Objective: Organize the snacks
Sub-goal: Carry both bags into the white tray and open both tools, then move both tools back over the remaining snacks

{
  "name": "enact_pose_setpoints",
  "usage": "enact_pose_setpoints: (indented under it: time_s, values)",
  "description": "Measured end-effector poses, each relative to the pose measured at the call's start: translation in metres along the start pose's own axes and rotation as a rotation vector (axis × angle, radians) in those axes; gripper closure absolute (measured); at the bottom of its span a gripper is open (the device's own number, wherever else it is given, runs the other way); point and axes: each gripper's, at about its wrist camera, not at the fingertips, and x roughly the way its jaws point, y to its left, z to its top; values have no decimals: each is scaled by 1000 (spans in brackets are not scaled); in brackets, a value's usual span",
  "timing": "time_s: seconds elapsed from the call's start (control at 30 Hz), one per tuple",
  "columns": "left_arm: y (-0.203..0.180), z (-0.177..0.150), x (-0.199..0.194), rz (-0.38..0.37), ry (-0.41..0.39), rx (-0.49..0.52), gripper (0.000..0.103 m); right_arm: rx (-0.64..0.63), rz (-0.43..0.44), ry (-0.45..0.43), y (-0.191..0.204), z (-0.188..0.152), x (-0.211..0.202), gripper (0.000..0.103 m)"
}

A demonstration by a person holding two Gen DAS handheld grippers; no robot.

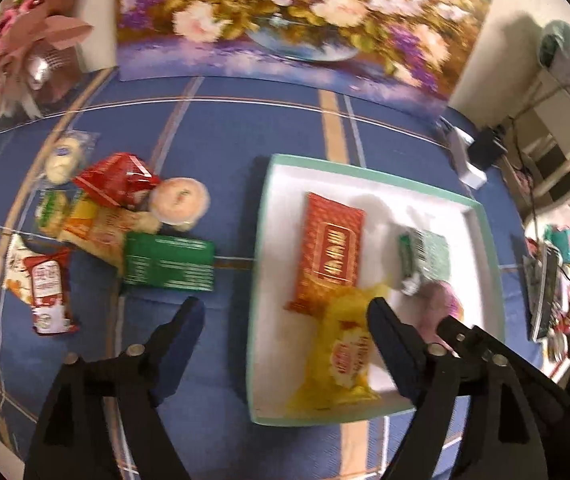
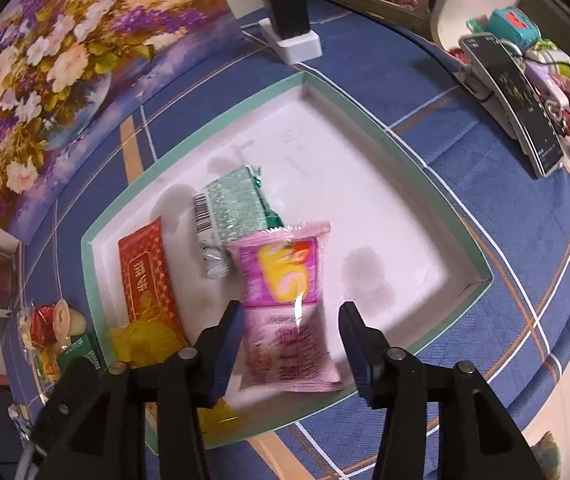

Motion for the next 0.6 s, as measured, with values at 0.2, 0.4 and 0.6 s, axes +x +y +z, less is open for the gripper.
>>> enact_pose_setpoints:
  time_s: [0.2, 0.4, 0.6]
  values:
    - [23, 7, -2, 72, -28, -50, 12, -64, 31, -19, 19, -9, -2, 26]
    - [53, 10, -7, 109, -39, -119, 0, -123, 60, -37, 38, -21, -5, 4]
    - [85, 13, -18, 189, -64, -166, 0, -167, 105, -63, 54, -27, -11, 0]
